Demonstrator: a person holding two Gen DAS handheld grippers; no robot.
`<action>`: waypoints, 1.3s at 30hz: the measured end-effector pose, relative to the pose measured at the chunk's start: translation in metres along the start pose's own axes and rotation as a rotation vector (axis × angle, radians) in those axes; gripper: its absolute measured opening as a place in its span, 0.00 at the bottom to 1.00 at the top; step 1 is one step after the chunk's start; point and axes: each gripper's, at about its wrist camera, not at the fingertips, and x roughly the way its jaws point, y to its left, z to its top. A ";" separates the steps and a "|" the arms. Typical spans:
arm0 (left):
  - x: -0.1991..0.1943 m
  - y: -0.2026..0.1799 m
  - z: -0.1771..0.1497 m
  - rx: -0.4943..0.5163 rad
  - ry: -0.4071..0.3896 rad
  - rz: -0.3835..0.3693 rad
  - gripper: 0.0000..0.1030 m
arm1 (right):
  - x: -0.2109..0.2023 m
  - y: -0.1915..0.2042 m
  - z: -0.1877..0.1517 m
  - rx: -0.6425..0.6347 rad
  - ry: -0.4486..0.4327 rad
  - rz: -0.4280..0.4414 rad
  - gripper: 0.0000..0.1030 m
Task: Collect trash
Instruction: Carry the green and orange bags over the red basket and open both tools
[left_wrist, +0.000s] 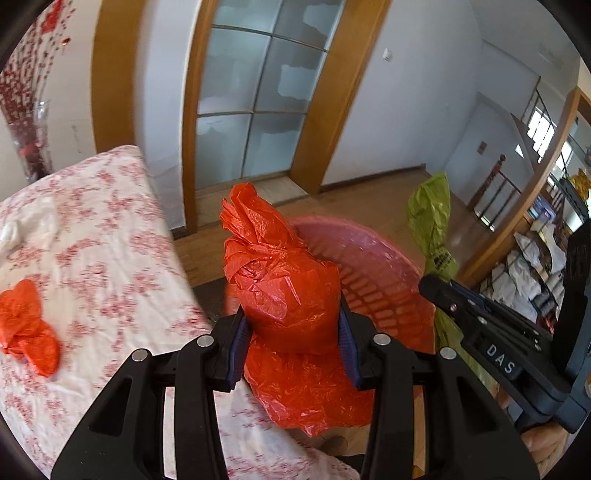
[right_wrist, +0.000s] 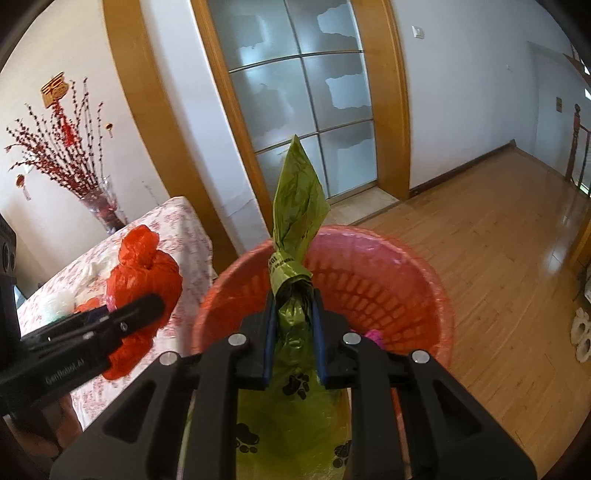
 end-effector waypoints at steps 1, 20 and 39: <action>0.005 -0.003 -0.001 0.005 0.008 -0.004 0.41 | 0.002 -0.004 0.000 0.005 0.001 -0.003 0.18; 0.043 -0.021 -0.010 0.034 0.089 -0.030 0.41 | 0.037 -0.027 0.003 0.045 0.030 -0.024 0.18; 0.034 0.009 -0.017 -0.012 0.091 0.057 0.64 | 0.045 -0.035 0.001 0.083 0.037 -0.044 0.49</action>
